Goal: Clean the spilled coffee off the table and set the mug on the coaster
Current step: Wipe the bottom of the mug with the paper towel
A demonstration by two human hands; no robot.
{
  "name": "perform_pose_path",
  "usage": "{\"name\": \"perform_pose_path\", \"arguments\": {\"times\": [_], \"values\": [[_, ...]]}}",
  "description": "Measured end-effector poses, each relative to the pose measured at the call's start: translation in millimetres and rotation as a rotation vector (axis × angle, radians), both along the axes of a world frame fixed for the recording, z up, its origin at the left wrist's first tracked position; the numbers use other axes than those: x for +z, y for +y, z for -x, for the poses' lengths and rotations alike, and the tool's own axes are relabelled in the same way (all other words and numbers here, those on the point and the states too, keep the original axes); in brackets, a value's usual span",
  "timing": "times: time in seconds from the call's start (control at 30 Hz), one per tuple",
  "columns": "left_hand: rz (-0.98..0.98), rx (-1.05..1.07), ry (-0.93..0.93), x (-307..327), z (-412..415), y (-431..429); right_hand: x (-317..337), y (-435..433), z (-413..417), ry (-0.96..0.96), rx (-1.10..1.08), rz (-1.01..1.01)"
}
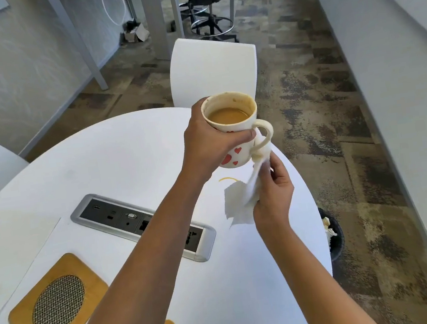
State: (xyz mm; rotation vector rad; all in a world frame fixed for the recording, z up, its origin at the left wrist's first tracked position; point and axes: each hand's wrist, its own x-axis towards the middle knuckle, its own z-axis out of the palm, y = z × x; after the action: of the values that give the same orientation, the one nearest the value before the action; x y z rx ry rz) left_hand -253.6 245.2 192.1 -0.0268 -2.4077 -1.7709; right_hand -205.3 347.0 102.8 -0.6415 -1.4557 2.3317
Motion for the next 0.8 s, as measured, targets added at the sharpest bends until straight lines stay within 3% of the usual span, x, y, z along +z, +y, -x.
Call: {"name": "perform_pose_path", "arguments": {"times": [0.23,0.57,0.8], "values": [[0.043,0.000,0.019,-1.7,-2.5,1.6,8.8,-13.2,4.2,0.042,-0.097,-0.084],[0.032,0.044,0.004,-2.8,-4.1,0.6,-4.1,-31.5,-15.3,0.030,-0.036,-0.190],[0.040,0.018,-0.001,-4.4,-8.3,3.3,3.3,-21.2,5.8,-0.076,0.037,0.197]]}}
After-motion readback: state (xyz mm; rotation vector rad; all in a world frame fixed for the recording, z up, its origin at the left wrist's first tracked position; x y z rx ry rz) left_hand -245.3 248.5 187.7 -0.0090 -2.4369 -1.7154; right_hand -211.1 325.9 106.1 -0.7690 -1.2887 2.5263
